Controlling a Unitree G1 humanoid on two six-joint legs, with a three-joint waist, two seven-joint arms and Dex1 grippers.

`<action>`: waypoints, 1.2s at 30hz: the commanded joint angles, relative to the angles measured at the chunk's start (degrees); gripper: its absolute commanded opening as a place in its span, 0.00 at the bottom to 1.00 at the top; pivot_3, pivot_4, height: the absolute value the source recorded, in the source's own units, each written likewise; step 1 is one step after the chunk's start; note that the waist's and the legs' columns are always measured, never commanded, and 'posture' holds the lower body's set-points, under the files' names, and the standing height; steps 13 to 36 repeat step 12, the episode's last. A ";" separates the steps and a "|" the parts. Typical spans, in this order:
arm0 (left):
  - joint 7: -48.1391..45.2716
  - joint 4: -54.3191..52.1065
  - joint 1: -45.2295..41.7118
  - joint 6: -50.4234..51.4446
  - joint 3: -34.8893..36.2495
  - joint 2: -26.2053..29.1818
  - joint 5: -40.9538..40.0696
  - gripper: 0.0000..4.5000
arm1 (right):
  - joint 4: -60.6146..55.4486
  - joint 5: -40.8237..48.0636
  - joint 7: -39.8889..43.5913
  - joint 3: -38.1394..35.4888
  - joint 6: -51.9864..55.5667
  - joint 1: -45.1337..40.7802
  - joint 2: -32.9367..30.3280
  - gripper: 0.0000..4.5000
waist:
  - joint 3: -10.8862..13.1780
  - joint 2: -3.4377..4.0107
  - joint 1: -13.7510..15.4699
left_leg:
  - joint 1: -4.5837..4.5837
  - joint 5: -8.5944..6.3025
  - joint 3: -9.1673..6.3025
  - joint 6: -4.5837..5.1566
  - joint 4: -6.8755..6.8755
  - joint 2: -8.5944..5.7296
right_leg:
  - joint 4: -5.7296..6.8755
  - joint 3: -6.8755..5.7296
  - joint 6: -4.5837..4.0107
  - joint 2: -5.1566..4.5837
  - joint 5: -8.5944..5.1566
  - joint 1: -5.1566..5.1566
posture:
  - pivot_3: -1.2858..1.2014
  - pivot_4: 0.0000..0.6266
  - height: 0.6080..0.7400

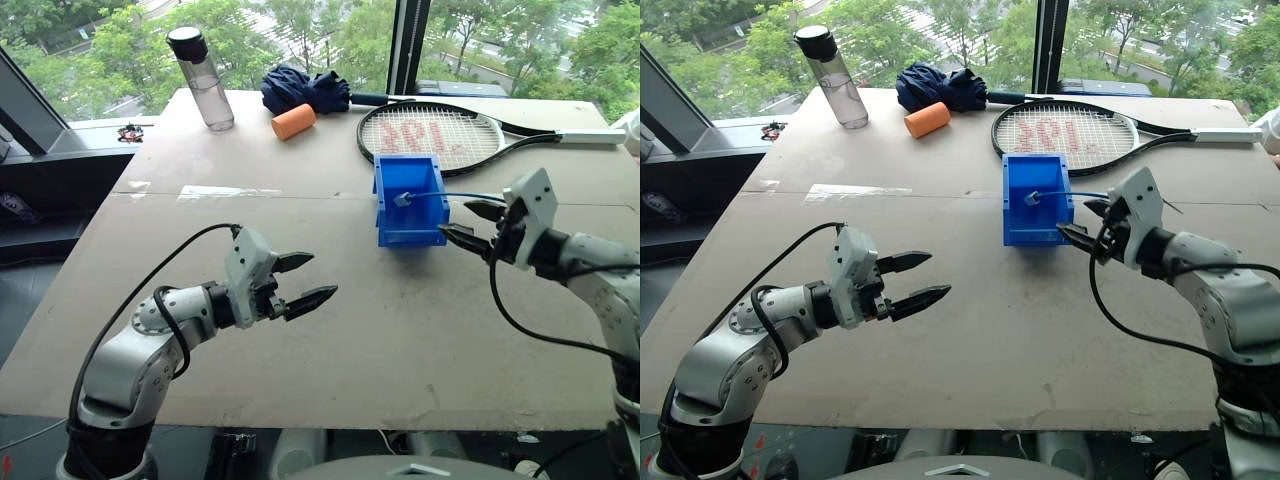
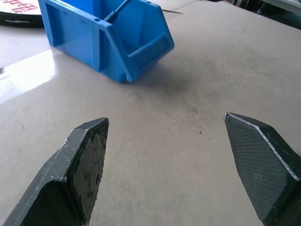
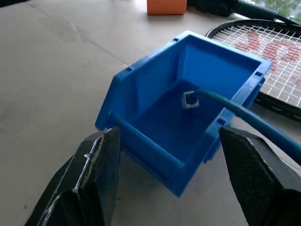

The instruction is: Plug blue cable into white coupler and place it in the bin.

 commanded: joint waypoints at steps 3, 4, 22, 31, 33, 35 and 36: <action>-0.28 -4.36 6.53 0.45 5.03 2.54 -3.46 0.88 | -9.66 1.50 8.13 -17.04 -9.43 20.93 -3.42 0.74 | -0.02 -0.03 -0.19 | 0.09 0.00 0.09 0.00 0.01 0.08 | 0.02 0.08 -0.03 0.11 -0.04 0.01 | 0.52 0.24 1.00; -0.59 -4.37 7.50 0.24 5.60 3.08 -3.64 0.88 | -10.22 1.72 9.04 -18.65 -10.75 23.37 -3.52 0.74 | -0.03 -0.06 -0.20 | 0.08 0.00 0.09 0.00 0.01 0.10 | 0.03 0.09 -0.03 0.14 -0.04 0.00 | 0.52 0.24 1.00; -2.69 -4.26 16.71 -1.05 12.58 7.00 -4.23 0.88 | -6.61 -1.63 17.67 -32.13 -26.39 46.35 0.55 0.74 | -0.02 -0.15 0.13 | 0.13 -0.01 0.24 -0.01 0.06 0.22 | 0.01 0.17 0.17 0.13 -0.21 0.00 | 0.52 0.24 1.00; -2.69 -4.26 16.71 -1.05 12.58 7.00 -4.23 0.88 | -6.61 -1.63 17.67 -32.13 -26.39 46.35 0.55 0.74 | -0.02 -0.15 0.13 | 0.13 -0.01 0.24 -0.01 0.06 0.22 | 0.01 0.17 0.17 0.13 -0.21 0.00 | 0.52 0.24 1.00; -2.69 -4.26 16.71 -1.05 12.58 7.00 -4.23 0.88 | -6.61 -1.63 17.67 -32.13 -26.39 46.35 0.55 0.74 | -0.02 -0.15 0.13 | 0.13 -0.01 0.24 -0.01 0.06 0.22 | 0.01 0.17 0.17 0.13 -0.21 0.00 | 0.52 0.24 1.00; -2.69 -4.26 16.71 -1.05 12.58 7.00 -4.23 0.88 | -6.61 -1.63 17.67 -32.13 -26.39 46.35 0.55 0.74 | -0.02 -0.15 0.13 | 0.13 -0.01 0.24 -0.01 0.06 0.22 | 0.01 0.17 0.17 0.13 -0.21 0.00 | 0.52 0.24 1.00; -2.69 -4.26 16.71 -1.05 12.58 7.00 -4.23 0.88 | -6.61 -1.63 17.67 -32.13 -26.39 46.35 0.55 0.74 | -0.02 -0.15 0.13 | 0.13 -0.01 0.24 -0.01 0.06 0.22 | 0.01 0.17 0.17 0.13 -0.21 0.00 | 0.52 0.24 1.00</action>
